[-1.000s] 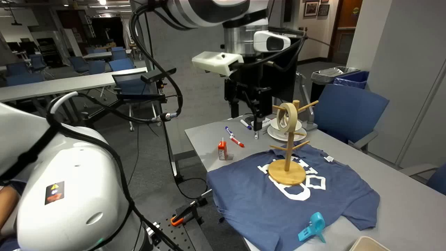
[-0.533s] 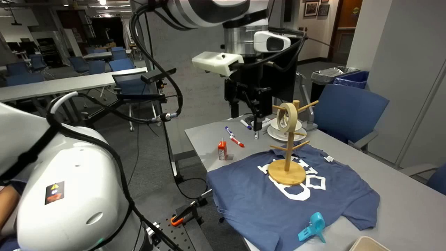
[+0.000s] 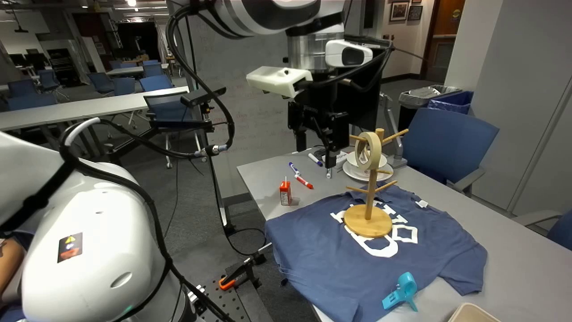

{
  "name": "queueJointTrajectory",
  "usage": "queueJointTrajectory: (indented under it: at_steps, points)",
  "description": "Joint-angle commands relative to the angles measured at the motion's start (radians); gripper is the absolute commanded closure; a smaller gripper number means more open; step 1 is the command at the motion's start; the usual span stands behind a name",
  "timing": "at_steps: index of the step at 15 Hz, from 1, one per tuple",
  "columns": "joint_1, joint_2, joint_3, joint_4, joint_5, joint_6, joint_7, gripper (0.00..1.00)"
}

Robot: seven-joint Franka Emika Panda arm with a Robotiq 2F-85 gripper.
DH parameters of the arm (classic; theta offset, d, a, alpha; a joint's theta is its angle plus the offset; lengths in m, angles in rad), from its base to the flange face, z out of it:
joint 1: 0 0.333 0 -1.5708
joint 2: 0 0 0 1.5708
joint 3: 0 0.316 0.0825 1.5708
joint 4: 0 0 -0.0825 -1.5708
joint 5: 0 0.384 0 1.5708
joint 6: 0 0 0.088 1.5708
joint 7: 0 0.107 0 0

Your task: Unhang the tape from the wooden rack and put it on the table

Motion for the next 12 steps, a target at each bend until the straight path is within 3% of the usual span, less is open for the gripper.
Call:
queueJointTrajectory:
  at_steps: [1,7,12]
  points:
    - [-0.006,0.0,0.005,0.002,0.003,-0.002,-0.003,0.0]
    - [-0.006,0.0,0.005,0.002,0.003,-0.002,-0.003,0.0]
    - [0.005,0.009,0.021,-0.024,-0.022,0.096,-0.018,0.0]
